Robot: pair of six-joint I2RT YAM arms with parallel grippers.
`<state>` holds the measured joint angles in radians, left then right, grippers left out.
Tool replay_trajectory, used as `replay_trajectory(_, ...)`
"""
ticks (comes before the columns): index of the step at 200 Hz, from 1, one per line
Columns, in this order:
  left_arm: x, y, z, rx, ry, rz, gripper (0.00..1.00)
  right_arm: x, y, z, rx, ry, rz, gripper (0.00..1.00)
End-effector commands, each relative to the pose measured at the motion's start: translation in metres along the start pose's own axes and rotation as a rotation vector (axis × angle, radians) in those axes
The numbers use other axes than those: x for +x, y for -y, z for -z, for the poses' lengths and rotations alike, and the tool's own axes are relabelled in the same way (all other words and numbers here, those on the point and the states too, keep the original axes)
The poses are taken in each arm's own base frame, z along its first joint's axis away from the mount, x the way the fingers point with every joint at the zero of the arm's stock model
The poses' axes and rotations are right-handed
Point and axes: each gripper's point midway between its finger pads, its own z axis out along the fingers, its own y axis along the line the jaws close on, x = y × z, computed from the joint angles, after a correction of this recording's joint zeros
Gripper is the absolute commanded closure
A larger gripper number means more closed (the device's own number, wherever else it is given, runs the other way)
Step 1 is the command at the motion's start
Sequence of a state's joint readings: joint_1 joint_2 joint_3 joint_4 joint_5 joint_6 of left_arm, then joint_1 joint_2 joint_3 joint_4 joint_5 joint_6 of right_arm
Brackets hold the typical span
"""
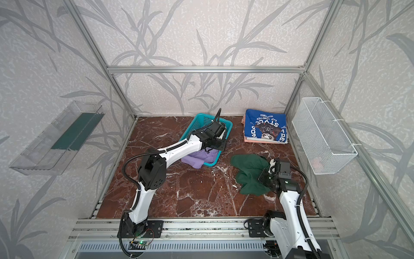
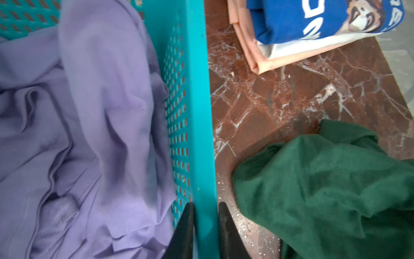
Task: Fold and stack the t-shirts
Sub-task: 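Slide the teal basket away from the work area with the left gripper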
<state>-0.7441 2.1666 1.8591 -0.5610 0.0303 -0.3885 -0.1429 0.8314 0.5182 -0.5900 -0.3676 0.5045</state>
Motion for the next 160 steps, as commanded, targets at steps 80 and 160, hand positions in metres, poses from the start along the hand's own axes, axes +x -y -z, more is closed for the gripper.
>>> replay_trajectory(80,0.054,-0.202,0.027,-0.493,-0.178,0.107,1.00,0.000,-0.017,-0.025,-0.099,-0.057,0.041,1.00)
replay_trajectory(160,0.034,-0.302,0.038,-0.574,-0.208,0.125,1.00,0.011,-0.023,-0.047,-0.108,-0.113,0.050,1.00)
